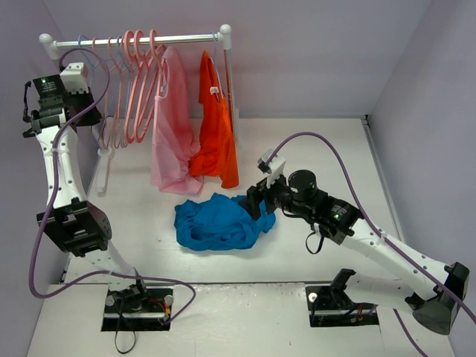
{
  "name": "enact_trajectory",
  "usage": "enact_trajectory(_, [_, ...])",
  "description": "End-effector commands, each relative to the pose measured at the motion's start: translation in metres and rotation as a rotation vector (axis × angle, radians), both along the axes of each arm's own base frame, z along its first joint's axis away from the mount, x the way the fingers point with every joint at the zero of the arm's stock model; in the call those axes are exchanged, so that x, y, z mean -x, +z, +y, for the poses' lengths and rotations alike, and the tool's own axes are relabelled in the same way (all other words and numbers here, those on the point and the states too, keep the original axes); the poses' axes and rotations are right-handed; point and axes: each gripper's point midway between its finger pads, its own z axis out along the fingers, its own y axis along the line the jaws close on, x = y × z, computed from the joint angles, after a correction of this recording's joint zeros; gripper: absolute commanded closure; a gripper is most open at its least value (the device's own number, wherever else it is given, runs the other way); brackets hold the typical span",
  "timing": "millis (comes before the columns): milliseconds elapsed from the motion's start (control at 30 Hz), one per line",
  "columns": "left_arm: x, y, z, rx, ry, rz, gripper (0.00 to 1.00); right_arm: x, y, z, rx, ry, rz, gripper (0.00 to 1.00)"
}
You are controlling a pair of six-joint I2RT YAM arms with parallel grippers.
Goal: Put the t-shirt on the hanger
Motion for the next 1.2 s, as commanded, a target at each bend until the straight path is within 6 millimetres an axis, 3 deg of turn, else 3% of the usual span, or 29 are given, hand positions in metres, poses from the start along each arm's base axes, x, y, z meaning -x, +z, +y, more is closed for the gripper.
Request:
enact_trajectory(0, [0.027,0.101,0.001,-0.103,0.081,-0.253,1.00,-0.003,0.026,0.002,-0.078,-0.003,-0.058,0.25])
enact_trajectory(133, [0.043,0.122,0.003,-0.140,0.113,-0.314,1.00,-0.004,0.026,0.003,-0.074,0.000,-0.060,0.25])
enact_trajectory(233, [0.053,0.128,-0.001,-0.138,0.116,-0.329,1.00,-0.004,0.026,0.005,-0.071,0.009,-0.058,0.25])
enact_trajectory(533, [0.063,0.120,-0.004,-0.083,0.163,-0.341,1.00,-0.003,0.029,0.010,-0.076,0.033,-0.055,0.25])
enact_trajectory(733, [0.108,0.069,0.000,-0.020,0.340,-0.232,1.00,-0.003,0.032,0.006,-0.079,0.017,-0.066,0.25])
enact_trajectory(800, [0.122,0.059,-0.010,0.018,0.372,-0.216,1.00,-0.004,0.030,0.006,-0.073,0.017,-0.063,0.25])
enact_trajectory(900, [0.148,0.007,-0.026,0.046,0.391,-0.088,1.00,-0.005,0.027,0.009,-0.067,0.024,-0.049,0.25])
enact_trajectory(1067, [0.198,-0.043,-0.046,0.041,0.384,0.064,1.00,-0.012,0.013,0.009,-0.051,-0.025,-0.010,0.26])
enact_trajectory(1167, [0.225,-0.052,-0.055,0.037,0.377,0.106,1.00,-0.019,0.003,0.006,-0.030,-0.065,0.002,0.27])
